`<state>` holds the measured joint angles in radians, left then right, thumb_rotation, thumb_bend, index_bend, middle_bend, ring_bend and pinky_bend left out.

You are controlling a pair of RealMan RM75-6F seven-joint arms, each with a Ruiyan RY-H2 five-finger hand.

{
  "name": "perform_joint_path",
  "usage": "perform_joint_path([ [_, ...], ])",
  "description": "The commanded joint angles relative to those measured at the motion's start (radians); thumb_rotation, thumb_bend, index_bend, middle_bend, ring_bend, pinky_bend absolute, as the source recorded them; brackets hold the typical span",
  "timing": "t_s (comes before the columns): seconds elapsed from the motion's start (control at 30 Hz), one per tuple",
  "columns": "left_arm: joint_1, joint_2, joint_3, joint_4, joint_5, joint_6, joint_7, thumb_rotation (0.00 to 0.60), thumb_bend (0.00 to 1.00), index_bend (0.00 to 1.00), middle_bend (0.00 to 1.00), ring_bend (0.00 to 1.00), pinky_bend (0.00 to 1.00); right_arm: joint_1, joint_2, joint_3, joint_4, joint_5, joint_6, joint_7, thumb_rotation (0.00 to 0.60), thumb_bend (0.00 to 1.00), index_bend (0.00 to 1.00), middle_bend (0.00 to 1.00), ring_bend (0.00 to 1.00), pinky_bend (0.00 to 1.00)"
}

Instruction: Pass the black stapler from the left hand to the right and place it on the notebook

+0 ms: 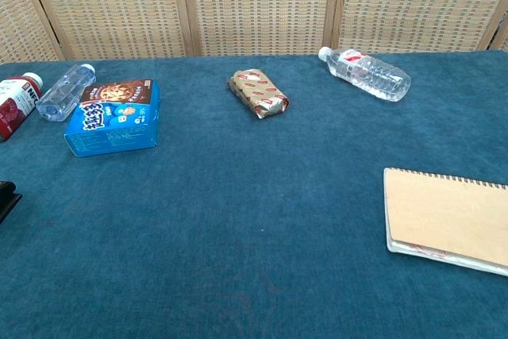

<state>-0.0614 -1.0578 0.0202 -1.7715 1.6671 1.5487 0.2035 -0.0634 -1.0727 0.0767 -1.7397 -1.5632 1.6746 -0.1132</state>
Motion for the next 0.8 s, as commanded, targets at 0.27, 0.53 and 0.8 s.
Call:
perform_joint_path([
  [0.27,-0.011,0.003,0.0,0.01,-0.003,-0.022,-0.005,0.6,0.0,0.0,0.0,0.0,0.0,-0.001,0.001,0.004,0.002,0.008,-0.001,0.005,0.6,0.0,0.0,0.0,0.0,0.0],
  [0.53,-0.126,0.053,-0.008,0.107,0.002,-0.204,-0.033,0.6,0.0,0.0,0.0,0.0,0.0,0.011,-0.01,0.026,0.004,0.057,-0.021,-0.027,0.6,0.0,0.0,0.0,0.0,0.0],
  [0.8,-0.36,-0.043,0.085,0.639,0.4,-0.195,-0.408,0.6,0.06,0.0,0.0,0.0,0.09,0.026,-0.034,0.068,0.005,0.135,-0.031,-0.096,0.6,0.0,0.0,0.0,0.0,0.0],
])
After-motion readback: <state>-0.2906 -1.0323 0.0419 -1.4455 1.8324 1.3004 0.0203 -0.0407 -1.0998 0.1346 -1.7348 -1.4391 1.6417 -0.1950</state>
